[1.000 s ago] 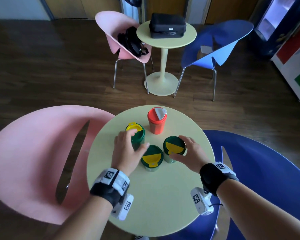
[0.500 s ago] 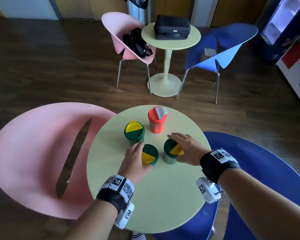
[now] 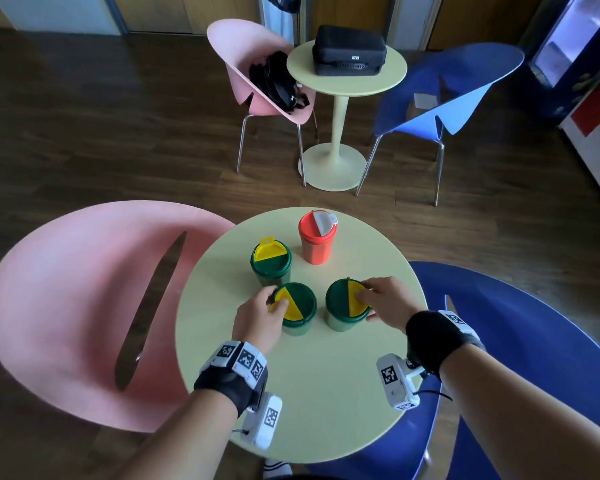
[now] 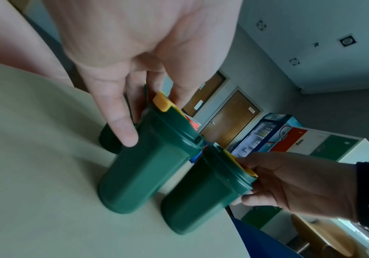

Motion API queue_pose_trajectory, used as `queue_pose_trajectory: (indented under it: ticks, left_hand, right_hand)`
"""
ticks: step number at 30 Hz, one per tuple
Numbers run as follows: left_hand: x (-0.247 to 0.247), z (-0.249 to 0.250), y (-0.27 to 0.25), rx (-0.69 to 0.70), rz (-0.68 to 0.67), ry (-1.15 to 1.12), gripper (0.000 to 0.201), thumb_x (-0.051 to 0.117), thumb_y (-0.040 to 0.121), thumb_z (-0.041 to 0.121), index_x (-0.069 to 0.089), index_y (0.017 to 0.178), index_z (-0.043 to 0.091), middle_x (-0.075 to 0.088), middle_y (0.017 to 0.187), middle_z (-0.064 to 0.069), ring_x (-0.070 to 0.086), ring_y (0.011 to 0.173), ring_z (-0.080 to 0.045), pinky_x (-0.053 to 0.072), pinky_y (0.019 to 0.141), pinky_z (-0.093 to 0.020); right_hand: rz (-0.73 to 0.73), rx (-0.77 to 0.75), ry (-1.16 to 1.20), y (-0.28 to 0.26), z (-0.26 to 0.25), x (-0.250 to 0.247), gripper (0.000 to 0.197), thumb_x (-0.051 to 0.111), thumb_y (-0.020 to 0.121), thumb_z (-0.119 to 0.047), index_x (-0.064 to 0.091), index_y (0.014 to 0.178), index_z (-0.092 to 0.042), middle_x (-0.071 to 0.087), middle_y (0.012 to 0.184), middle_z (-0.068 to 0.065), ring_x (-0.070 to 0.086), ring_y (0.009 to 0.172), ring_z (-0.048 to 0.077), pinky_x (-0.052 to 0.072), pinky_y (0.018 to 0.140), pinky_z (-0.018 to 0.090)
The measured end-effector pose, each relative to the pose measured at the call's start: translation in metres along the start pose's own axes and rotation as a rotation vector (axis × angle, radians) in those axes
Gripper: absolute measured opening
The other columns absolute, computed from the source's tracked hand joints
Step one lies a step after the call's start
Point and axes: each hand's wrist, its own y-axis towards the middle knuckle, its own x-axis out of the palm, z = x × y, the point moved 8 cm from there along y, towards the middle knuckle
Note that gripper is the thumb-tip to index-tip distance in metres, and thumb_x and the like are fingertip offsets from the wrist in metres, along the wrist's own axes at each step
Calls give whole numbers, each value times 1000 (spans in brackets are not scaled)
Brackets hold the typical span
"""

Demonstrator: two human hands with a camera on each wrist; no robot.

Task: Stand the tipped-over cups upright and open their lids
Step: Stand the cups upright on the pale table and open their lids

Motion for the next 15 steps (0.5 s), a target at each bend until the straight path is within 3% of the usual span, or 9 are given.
queue_pose_trajectory:
  ticks: [3, 6, 9, 15]
  left_hand:
    - [-3, 4, 4, 19, -26, 46, 42, 57, 85, 45, 69, 121, 28, 76, 101, 2, 72, 82, -28, 62, 77, -43]
    - [-5, 4, 6, 31, -43, 76, 44, 55, 85, 43, 70, 123, 27, 77, 98, -1, 72, 81, -30, 62, 77, -41]
    - [-6, 3, 7, 41, -54, 98, 42, 56, 89, 41, 68, 127, 27, 77, 103, -2, 73, 82, -30, 61, 79, -40]
    - [-4, 2, 9, 60, -84, 95, 42, 56, 93, 38, 65, 134, 31, 74, 120, 0, 73, 90, -32, 61, 83, -41]
  right_hand:
    - [-42, -20, -69, 2, -8, 2, 21, 58, 91, -28, 76, 89, -19, 76, 85, 10, 76, 64, 19, 62, 81, 47]
    - [-71, -29, -131, 2, -16, 4, 22, 57, 93, -28, 76, 92, -17, 75, 90, 13, 76, 63, 17, 62, 81, 42]
    - [-81, -44, -192, 0, -22, 7, 22, 56, 94, -29, 75, 95, -17, 75, 89, 12, 75, 61, 14, 59, 77, 34]
    - [-78, -56, -200, -3, -24, 11, 23, 54, 94, -29, 73, 99, -18, 75, 90, 9, 75, 61, 14, 61, 78, 40]
